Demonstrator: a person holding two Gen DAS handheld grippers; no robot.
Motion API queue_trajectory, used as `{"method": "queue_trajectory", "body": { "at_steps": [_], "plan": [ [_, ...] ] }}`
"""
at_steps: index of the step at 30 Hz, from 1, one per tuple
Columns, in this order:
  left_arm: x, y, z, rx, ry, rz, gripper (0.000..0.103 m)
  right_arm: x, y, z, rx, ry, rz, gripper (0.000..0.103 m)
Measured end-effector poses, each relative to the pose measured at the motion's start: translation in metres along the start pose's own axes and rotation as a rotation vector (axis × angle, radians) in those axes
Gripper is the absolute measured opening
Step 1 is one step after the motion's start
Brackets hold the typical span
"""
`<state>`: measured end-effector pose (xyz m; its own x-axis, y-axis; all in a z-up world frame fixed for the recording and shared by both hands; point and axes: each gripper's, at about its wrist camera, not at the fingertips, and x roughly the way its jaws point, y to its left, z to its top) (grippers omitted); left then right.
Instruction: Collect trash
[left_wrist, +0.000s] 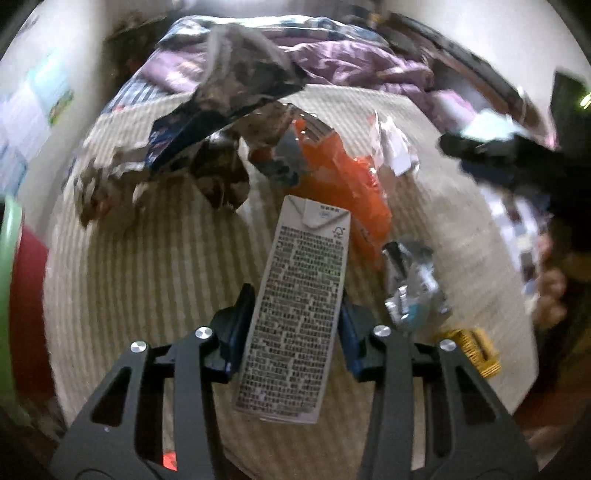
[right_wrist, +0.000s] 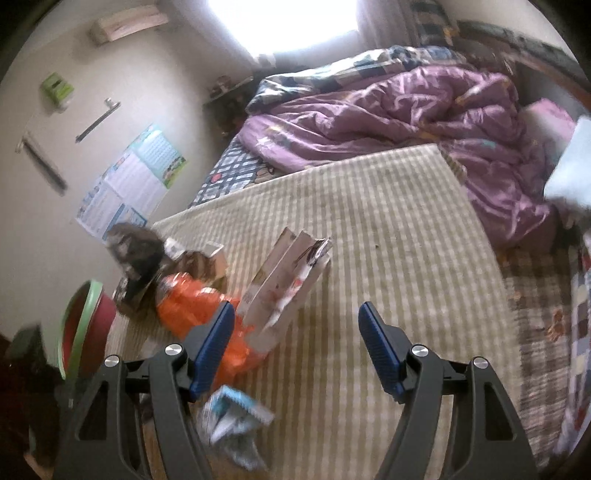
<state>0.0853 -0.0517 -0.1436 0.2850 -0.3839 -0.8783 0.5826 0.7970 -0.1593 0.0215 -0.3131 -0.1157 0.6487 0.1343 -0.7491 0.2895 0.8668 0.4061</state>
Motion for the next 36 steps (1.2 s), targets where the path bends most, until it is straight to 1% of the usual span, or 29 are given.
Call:
{"method": "queue_trajectory", "body": {
  "at_steps": [3,7,10,12,14,15,16,18,20,23,26,32,34,36],
  "plan": [
    [-0.003,-0.003,-0.003,-0.035,-0.011,-0.003,0.042,0.019,-0.004,0.005,0.044,0.021,0.008,0.067],
    [-0.007,-0.004,-0.005,-0.06,-0.024,0.005,0.046,0.032,-0.001,0.008,0.048,0.025,-0.003,0.067],
    [-0.011,-0.003,-0.006,-0.087,-0.038,0.001,0.046,0.041,-0.003,0.01,0.084,0.043,0.024,0.066],
    [-0.011,-0.002,-0.008,-0.092,-0.04,0.003,0.046,0.044,-0.004,0.011,0.093,0.05,0.029,0.059],
    [-0.009,-0.001,-0.01,-0.096,-0.032,0.006,0.046,0.048,-0.005,0.011,0.103,0.066,0.058,0.047],
    [-0.008,-0.002,-0.01,-0.096,-0.028,0.007,0.046,0.049,-0.002,0.012,0.097,0.069,0.075,0.043],
    [-0.006,-0.002,-0.01,-0.095,-0.024,0.007,0.046,0.048,0.0,0.012,0.087,0.067,0.071,0.04],
    [-0.003,-0.003,-0.01,-0.095,-0.016,0.009,0.046,0.042,0.004,0.014,0.058,0.05,0.066,0.023],
    [-0.001,-0.003,-0.011,-0.099,-0.011,0.007,0.044,0.034,0.007,0.014,0.052,0.043,0.082,0.018],
    [-0.001,-0.003,-0.01,-0.104,-0.017,0.004,0.043,0.021,0.01,0.013,0.029,0.015,0.086,0.017],
    [-0.007,-0.001,-0.009,-0.115,-0.041,0.011,0.043,0.007,0.009,0.012,0.036,-0.008,0.103,0.017],
    [-0.035,0.001,-0.01,-0.136,-0.133,0.039,0.043,-0.031,0.017,0.008,0.027,-0.074,0.131,0.017],
    [-0.044,0.003,-0.01,-0.152,-0.159,0.048,0.043,-0.042,0.025,0.003,0.012,-0.099,0.14,0.017],
    [-0.053,0.005,-0.009,-0.163,-0.193,0.074,0.043,-0.056,0.037,-0.004,-0.017,-0.132,0.15,0.017]
  ]
}}
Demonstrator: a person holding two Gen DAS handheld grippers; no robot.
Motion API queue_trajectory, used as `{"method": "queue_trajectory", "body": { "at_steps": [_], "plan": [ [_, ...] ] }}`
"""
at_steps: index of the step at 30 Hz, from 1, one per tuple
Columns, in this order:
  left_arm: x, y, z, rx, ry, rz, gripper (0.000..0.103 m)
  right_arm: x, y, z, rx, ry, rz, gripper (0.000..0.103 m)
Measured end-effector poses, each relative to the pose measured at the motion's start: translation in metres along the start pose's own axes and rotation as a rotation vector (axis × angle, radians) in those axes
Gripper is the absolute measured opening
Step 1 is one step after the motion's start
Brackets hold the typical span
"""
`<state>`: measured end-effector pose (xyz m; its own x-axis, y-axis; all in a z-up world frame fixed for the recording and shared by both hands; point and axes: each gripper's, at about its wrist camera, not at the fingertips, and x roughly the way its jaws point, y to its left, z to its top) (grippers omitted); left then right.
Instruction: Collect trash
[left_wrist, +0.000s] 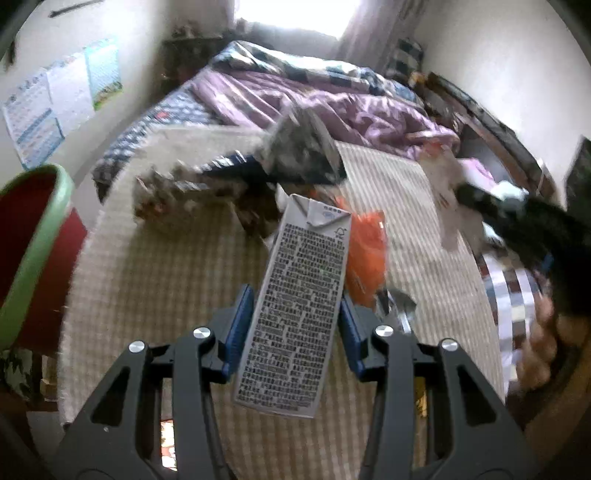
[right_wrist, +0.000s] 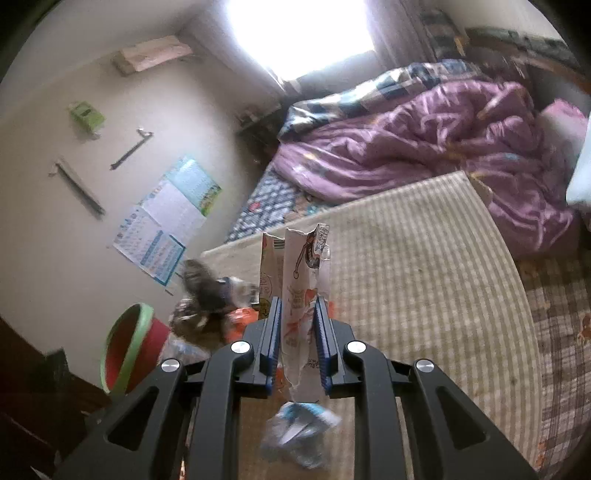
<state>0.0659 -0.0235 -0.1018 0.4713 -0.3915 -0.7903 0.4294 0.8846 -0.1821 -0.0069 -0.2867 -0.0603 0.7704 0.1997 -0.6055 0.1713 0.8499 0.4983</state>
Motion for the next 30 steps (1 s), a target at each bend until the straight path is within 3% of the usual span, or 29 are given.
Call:
{"method": "queue_trajectory", "body": {
  "at_steps": [7,19,30],
  "plan": [
    [-0.036,0.003,0.019,0.02,-0.146,0.085,0.043,-0.016,0.047,-0.005,-0.14,-0.067,-0.001,0.018],
    [-0.065,0.019,0.019,0.048,-0.233,0.129,0.043,-0.009,0.087,-0.017,-0.206,-0.099,-0.002,0.019],
    [-0.075,0.056,0.018,0.03,-0.243,0.12,0.043,0.007,0.129,-0.031,-0.241,-0.089,-0.012,0.019]
  ]
}}
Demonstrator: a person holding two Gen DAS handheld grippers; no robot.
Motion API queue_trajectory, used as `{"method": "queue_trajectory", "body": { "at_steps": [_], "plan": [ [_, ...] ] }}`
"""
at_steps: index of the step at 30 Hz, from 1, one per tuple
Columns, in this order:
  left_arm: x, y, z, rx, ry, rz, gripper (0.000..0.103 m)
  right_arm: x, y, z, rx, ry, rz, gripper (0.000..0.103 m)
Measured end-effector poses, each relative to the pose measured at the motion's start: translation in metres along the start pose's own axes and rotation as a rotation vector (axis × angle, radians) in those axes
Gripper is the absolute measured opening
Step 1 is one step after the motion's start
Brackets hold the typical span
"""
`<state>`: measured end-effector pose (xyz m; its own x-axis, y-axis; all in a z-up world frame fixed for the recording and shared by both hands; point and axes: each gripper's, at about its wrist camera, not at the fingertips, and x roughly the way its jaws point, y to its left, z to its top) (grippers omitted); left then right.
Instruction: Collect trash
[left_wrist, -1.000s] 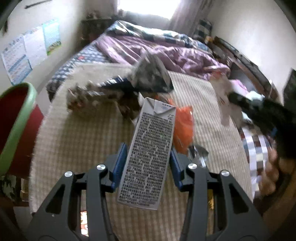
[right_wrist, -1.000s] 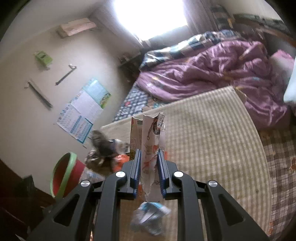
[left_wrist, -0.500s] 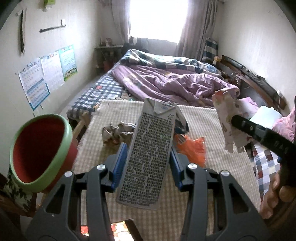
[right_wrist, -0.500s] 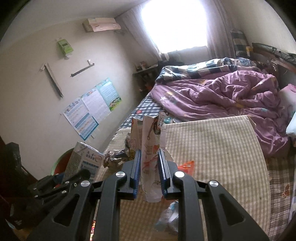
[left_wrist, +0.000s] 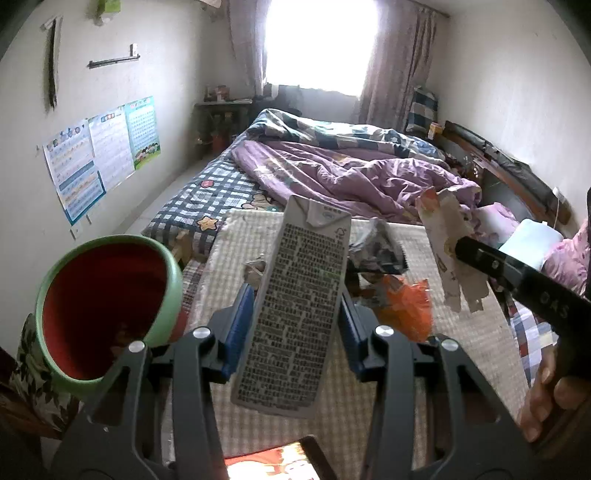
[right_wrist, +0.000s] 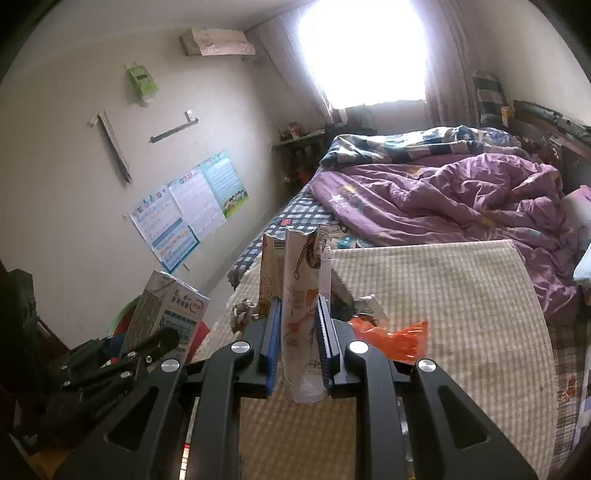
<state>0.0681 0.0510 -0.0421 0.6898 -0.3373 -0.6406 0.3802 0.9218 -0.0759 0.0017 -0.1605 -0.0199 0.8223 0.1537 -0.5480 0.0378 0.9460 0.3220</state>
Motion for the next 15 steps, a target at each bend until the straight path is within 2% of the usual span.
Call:
{"method": "queue_trajectory", "body": {
  "at_steps": [15],
  "plan": [
    [-0.005,0.056,0.0,-0.025,0.003,-0.004,0.043,0.028,0.059,-0.008,-0.01,0.023,0.009,0.019]
  ]
}}
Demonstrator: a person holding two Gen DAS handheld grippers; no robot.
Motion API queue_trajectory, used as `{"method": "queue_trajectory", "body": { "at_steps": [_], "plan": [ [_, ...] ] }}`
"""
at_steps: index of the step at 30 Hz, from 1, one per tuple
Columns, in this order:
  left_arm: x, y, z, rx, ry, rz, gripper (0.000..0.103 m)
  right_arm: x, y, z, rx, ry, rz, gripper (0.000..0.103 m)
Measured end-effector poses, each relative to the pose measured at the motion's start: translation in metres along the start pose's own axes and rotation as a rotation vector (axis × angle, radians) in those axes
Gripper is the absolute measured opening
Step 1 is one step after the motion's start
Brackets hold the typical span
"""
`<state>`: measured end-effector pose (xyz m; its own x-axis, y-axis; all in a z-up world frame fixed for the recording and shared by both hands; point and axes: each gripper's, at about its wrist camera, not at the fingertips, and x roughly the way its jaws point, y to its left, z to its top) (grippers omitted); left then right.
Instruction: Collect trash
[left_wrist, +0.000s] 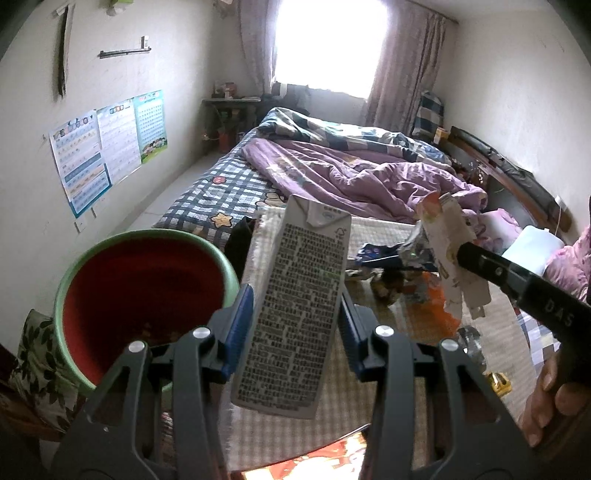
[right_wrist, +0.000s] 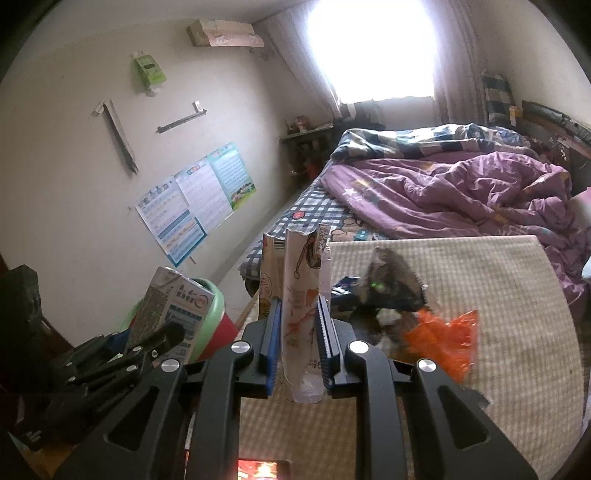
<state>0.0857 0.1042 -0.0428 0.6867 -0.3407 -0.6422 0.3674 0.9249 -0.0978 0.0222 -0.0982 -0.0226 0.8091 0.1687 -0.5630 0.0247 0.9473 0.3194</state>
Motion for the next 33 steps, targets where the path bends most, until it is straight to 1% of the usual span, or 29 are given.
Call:
{"method": "queue_trajectory", "body": {
  "at_steps": [16,28,33],
  "plan": [
    [0.0,0.059,-0.003,-0.046,0.01,0.024,0.043,0.037,0.066,-0.007,-0.054,0.033,0.036,0.019],
    [0.007,0.091,-0.007,-0.07,0.031,0.04,0.043,0.056,0.086,-0.013,-0.075,0.058,0.048,0.019],
    [0.013,0.111,-0.01,-0.1,0.046,0.077,0.043,0.068,0.092,-0.013,-0.091,0.085,0.06,0.019]
  ]
}}
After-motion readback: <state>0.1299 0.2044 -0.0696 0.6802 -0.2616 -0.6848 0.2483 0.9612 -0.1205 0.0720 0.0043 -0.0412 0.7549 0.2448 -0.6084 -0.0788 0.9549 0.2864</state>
